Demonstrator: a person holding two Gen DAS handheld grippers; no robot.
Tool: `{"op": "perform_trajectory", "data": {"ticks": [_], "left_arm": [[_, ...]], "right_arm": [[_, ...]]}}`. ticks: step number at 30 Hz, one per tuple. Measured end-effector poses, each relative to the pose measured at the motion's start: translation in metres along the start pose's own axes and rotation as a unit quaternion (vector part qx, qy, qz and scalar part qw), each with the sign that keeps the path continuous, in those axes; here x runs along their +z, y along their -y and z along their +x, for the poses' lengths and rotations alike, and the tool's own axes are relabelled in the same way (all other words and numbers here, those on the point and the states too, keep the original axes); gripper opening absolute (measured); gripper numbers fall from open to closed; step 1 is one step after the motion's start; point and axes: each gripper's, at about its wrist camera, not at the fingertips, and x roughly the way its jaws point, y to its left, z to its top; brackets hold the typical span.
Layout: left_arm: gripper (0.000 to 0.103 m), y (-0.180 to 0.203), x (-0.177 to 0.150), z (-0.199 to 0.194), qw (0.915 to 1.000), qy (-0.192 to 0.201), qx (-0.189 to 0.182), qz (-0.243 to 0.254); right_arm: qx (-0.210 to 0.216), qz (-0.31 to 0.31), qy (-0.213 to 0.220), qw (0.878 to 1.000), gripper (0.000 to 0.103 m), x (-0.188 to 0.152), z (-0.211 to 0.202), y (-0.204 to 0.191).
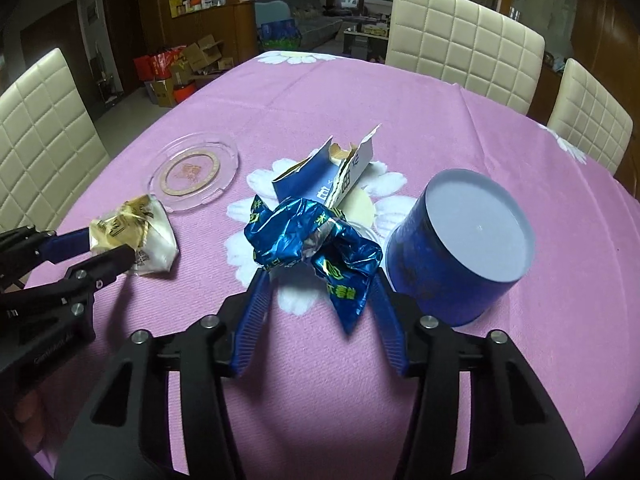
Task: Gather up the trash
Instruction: 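Grasp the blue candy wrapper with the right tool while the left grasps the gold snack wrapper, then carry both wrappers to the bin while the left tool drops the gold wrapper in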
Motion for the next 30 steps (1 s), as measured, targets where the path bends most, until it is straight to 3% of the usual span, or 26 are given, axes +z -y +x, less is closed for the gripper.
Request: {"op": "perform_trajectory", "data": {"ticks": [30], "left_arm": [[0.026,-0.032,-0.036,-0.088,0.9958,0.072,0.050,-0.027]], "right_arm": [[0.048,-0.082,0.064,0.993,0.050,-0.019,-0.084,-0.077]]}}
